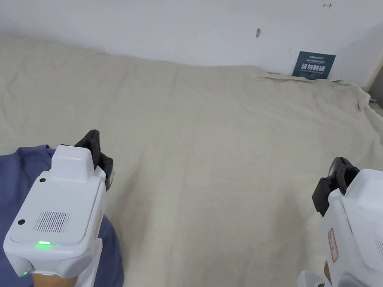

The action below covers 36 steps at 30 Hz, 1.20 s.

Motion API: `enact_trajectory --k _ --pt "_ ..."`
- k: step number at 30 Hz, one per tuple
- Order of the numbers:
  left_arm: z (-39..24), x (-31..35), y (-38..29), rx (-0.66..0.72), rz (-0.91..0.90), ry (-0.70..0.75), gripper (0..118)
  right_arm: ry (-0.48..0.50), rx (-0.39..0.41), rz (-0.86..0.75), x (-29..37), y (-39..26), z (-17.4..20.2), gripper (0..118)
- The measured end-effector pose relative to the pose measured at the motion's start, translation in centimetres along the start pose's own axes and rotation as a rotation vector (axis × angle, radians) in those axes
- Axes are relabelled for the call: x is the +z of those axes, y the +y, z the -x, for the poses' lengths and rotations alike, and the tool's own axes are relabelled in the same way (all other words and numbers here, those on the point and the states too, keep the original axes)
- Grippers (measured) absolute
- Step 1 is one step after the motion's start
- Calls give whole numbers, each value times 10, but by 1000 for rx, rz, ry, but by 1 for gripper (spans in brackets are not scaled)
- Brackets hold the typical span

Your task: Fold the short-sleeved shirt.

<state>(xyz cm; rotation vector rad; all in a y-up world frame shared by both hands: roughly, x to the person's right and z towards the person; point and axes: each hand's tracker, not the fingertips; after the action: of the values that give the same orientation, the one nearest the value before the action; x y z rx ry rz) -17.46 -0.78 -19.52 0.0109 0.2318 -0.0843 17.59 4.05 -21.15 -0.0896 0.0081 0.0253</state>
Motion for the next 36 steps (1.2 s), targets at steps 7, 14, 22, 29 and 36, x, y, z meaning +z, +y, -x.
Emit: enact_trajectory --k 7,14,22,29,36 --pt "42 7 2 -18 5 84 1 85 12 -17 -8 10 43 0" --pt "108 32 5 -33 3 230 1 224 24 -31 -11 19 108 0" --pt "177 73 1 -59 33 387 1 391 29 -31 -9 18 178 0" --pt "212 107 -2 -81 58 485 1 496 37 -24 -1 11 220 0" --pt "225 119 -7 -86 89 512 1 534 45 -15 4 7 231 0"
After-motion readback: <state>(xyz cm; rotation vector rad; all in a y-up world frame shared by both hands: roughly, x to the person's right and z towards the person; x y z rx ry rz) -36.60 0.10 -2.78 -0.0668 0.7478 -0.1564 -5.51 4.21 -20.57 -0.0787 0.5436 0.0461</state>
